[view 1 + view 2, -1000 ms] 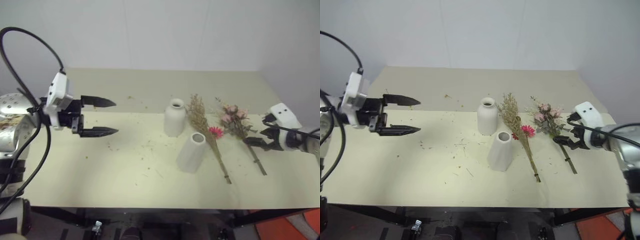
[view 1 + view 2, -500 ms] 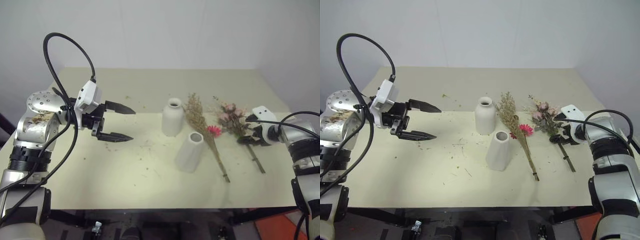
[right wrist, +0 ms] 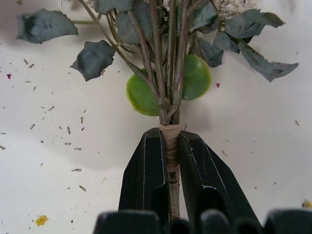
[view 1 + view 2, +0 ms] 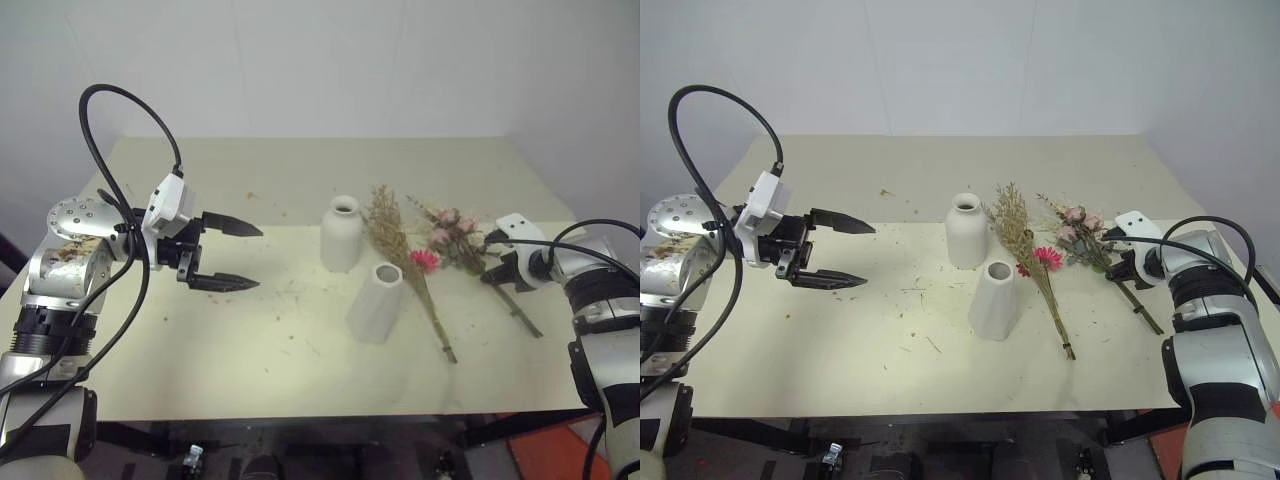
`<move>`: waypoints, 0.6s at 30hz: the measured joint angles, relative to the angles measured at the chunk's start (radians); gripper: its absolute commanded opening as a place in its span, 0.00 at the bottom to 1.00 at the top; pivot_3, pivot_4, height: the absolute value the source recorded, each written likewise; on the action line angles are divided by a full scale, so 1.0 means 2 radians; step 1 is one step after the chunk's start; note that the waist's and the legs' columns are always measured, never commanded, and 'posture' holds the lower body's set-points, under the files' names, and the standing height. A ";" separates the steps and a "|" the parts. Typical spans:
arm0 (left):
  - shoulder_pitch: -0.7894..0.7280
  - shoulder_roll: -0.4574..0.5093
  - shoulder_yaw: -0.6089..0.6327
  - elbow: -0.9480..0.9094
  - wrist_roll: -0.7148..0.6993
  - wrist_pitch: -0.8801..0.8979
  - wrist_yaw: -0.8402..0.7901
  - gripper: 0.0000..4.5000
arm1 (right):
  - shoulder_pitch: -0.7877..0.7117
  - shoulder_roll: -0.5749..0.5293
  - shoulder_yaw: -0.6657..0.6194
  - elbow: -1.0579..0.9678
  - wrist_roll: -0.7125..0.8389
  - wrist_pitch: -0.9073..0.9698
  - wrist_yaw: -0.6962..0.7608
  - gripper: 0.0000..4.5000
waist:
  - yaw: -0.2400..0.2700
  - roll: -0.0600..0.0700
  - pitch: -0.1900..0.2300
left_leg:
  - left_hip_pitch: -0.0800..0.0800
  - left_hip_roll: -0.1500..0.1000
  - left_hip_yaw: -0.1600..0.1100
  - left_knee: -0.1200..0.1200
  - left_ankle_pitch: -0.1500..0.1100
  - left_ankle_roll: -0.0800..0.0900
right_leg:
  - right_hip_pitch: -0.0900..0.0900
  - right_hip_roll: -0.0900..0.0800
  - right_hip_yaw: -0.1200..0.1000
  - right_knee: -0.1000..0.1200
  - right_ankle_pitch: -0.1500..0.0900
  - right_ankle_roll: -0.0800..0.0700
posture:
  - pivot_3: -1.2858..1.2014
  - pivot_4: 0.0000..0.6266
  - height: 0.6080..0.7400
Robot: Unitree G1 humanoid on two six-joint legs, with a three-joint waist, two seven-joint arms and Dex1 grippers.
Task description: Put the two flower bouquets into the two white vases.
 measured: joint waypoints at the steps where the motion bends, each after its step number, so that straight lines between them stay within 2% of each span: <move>1: 0.002 0.000 0.002 -0.003 0.000 0.000 0.001 1.00 | 0.000 0.000 -0.002 0.001 0.000 0.000 -0.003 0.04 | 0.000 0.000 0.000 | 0.000 0.000 0.000 0.000 0.000 0.000 | 0.000 0.000 0.000 0.000 0.000 0.000 | 0.52 0.24 1.00; 4: 0.010 0.003 0.009 -0.006 -0.001 0.000 0.005 1.00 | 0.000 0.001 -0.014 0.000 -0.002 -0.005 -0.023 0.04 | 0.000 0.000 0.000 | 0.000 0.000 0.000 0.000 0.000 0.000 | 0.000 0.000 0.000 0.001 0.000 0.000 | 0.52 0.24 1.00; 6: 0.019 0.010 0.015 -0.011 -0.003 0.006 0.009 1.00 | 0.004 0.000 -0.047 -0.020 0.004 -0.017 -0.060 0.04 | -0.001 0.001 0.000 | 0.000 0.000 0.000 0.000 0.000 0.000 | 0.000 0.000 0.000 0.001 0.000 0.000 | 0.52 0.24 1.00; 10: 0.038 0.023 0.046 -0.014 -0.010 0.011 0.028 1.00 | 0.042 0.013 -0.156 -0.158 0.053 -0.089 -0.142 0.04 | -0.003 0.002 0.001 | 0.000 0.000 0.000 0.000 0.000 0.000 | -0.001 0.000 0.000 0.002 0.000 0.000 | 0.52 0.24 1.00; 14: 0.045 0.024 0.070 -0.013 -0.013 0.013 0.050 1.00 | 0.039 0.072 -0.231 -0.266 0.108 -0.153 -0.198 0.04 | -0.005 0.002 0.001 | 0.001 0.000 0.000 0.000 0.000 0.000 | 0.000 0.000 0.000 0.002 0.000 0.000 | 0.52 0.24 1.00; 18: 0.052 0.023 0.077 -0.009 -0.013 0.018 0.068 1.00 | 0.020 0.141 -0.276 -0.293 0.176 -0.167 -0.220 0.04 | -0.004 0.002 0.001 | 0.002 0.000 -0.001 0.000 0.000 0.000 | 0.001 0.000 0.000 0.002 0.000 0.000 | 0.52 0.24 1.00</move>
